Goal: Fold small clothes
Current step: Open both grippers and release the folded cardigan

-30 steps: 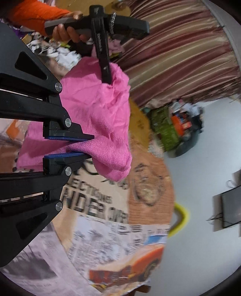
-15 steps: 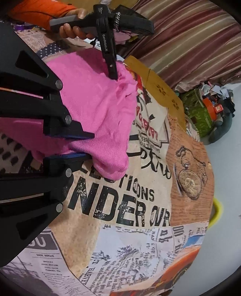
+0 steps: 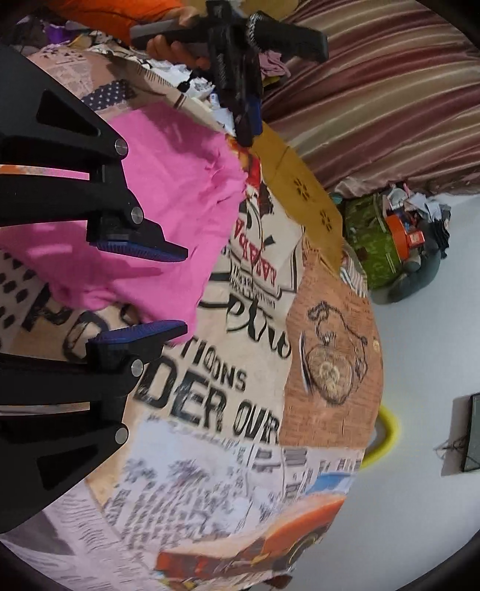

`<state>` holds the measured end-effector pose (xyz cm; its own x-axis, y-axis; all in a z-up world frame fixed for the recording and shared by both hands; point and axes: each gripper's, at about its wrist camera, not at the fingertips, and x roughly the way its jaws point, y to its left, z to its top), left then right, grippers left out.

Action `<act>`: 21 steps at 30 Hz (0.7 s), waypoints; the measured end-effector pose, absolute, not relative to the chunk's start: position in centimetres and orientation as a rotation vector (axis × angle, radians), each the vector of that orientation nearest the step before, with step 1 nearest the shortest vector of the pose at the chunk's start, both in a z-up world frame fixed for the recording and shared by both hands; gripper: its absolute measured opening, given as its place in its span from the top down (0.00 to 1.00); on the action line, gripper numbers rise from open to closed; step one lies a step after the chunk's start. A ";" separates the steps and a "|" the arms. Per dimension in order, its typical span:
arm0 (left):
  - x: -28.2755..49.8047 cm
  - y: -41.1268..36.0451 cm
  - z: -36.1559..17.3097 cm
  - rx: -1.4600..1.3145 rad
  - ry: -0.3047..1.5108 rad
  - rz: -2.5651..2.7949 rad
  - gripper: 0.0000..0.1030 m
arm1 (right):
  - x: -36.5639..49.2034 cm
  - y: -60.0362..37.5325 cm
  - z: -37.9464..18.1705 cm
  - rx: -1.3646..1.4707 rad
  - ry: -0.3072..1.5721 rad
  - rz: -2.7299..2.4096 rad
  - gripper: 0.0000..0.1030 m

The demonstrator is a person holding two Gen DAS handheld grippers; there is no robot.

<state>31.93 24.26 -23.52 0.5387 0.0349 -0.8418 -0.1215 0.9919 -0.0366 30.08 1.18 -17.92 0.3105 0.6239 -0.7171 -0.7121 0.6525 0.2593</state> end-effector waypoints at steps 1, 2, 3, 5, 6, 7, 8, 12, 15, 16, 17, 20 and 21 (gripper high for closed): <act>32.4 23.8 -24.3 -0.077 1.007 0.097 0.49 | 30.1 1.7 -18.2 -0.131 0.891 0.897 0.71; 32.9 23.6 -25.0 -0.062 1.016 0.112 0.49 | 30.1 2.2 -18.5 -0.149 0.897 0.907 0.71; 33.3 23.6 -25.7 -0.055 1.025 0.131 0.49 | 30.3 2.7 -19.0 -0.168 0.909 0.909 0.71; 34.0 24.3 -27.0 -0.070 1.044 0.174 0.49 | 30.8 3.6 -20.3 -0.212 0.933 0.898 0.71; 34.2 25.0 -27.6 -0.087 1.046 0.206 0.49 | 31.1 3.7 -20.8 -0.225 0.939 0.885 0.71; 34.2 25.4 -27.9 -0.098 1.043 0.222 0.49 | 31.4 3.7 -21.4 -0.231 0.948 0.875 0.72; 34.1 26.0 -28.3 -0.128 1.044 0.217 0.49 | 31.6 3.5 -21.8 -0.224 0.957 0.871 0.76; 33.7 25.3 -28.4 -0.071 1.021 0.263 0.49 | 32.4 2.5 -22.6 -0.148 0.985 0.882 0.78; 33.3 25.1 -28.4 -0.061 1.007 0.295 0.49 | 32.4 2.3 -22.5 -0.141 0.983 0.876 0.79; 33.2 25.5 -28.3 -0.081 1.010 0.297 0.49 | 32.3 2.3 -22.5 -0.147 0.978 0.871 0.79; 33.1 25.8 -28.2 -0.093 1.013 0.301 0.49 | 32.1 2.3 -22.4 -0.156 0.975 0.867 0.79; 32.6 26.8 -27.3 -0.132 1.022 0.311 0.50 | 31.7 2.1 -22.0 -0.177 0.966 0.845 0.79; 32.5 26.9 -26.9 -0.134 1.019 0.316 0.50 | 31.6 2.0 -21.8 -0.185 0.963 0.836 0.78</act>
<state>32.45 26.89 -26.93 0.4836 0.1962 -0.8530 -0.3201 0.9467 0.0363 31.60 1.98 -21.78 0.2936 0.5458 -0.7848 -0.7005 0.6815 0.2120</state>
